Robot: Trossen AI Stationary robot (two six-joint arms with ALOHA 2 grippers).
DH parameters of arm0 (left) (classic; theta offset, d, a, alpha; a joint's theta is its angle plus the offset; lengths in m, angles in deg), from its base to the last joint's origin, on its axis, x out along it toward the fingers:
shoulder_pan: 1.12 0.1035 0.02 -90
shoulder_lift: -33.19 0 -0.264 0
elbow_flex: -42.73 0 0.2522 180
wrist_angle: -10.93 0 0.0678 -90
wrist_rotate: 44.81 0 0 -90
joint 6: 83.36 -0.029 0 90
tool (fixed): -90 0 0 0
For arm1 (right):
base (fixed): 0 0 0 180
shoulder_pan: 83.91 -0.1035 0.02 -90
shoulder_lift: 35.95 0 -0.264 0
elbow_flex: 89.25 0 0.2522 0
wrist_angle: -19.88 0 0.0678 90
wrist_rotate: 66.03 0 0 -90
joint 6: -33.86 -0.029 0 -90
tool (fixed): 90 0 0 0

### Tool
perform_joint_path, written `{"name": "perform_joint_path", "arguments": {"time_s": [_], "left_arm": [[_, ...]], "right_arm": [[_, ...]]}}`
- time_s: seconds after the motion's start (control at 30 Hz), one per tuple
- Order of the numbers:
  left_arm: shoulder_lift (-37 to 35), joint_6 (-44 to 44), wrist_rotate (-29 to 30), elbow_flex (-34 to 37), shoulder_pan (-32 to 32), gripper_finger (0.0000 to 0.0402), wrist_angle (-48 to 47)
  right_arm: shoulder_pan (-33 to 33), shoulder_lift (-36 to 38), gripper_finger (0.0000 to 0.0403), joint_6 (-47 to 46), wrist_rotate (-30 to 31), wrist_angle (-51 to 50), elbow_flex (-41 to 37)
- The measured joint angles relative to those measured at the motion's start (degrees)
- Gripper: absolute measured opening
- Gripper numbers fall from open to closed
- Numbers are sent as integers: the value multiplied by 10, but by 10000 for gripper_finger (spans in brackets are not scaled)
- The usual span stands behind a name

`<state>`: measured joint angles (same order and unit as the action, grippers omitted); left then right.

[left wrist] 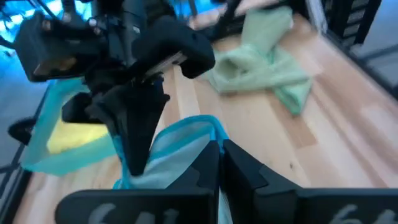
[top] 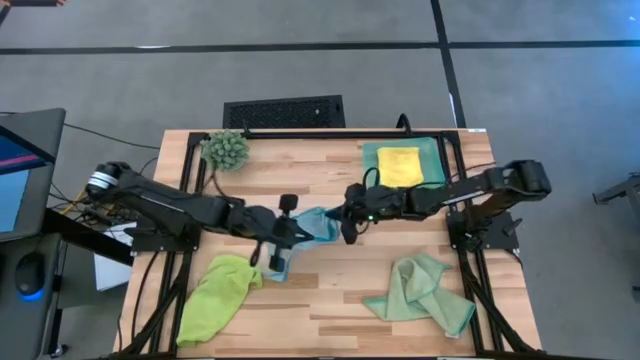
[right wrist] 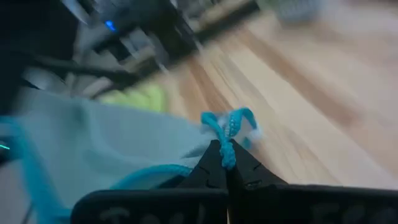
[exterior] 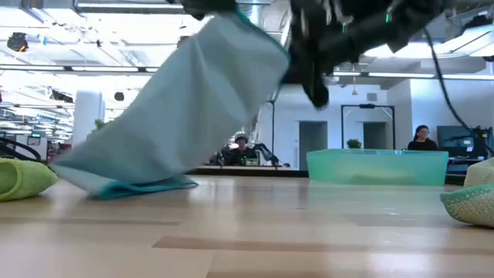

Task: Fold microfiber towels
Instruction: Fold the blue microfiber cloth

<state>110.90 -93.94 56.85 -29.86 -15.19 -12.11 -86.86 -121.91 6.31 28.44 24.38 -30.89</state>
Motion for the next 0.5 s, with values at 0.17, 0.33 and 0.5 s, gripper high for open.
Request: {"name": "perform_joint_path", "arguments": {"time_s": [0.17,0.33,0.5], "left_arm": [[-52,1,1,0,-2,0,-36],[-105,-29,-86,0,-5,0,-19],[-150,-98,-254,0,-7,0,44]], "right_arm": [[-28,53,1,2,-1,-40,8],[-75,89,1,-8,8,54,8],[-116,91,1,76,13,238,15]]}}
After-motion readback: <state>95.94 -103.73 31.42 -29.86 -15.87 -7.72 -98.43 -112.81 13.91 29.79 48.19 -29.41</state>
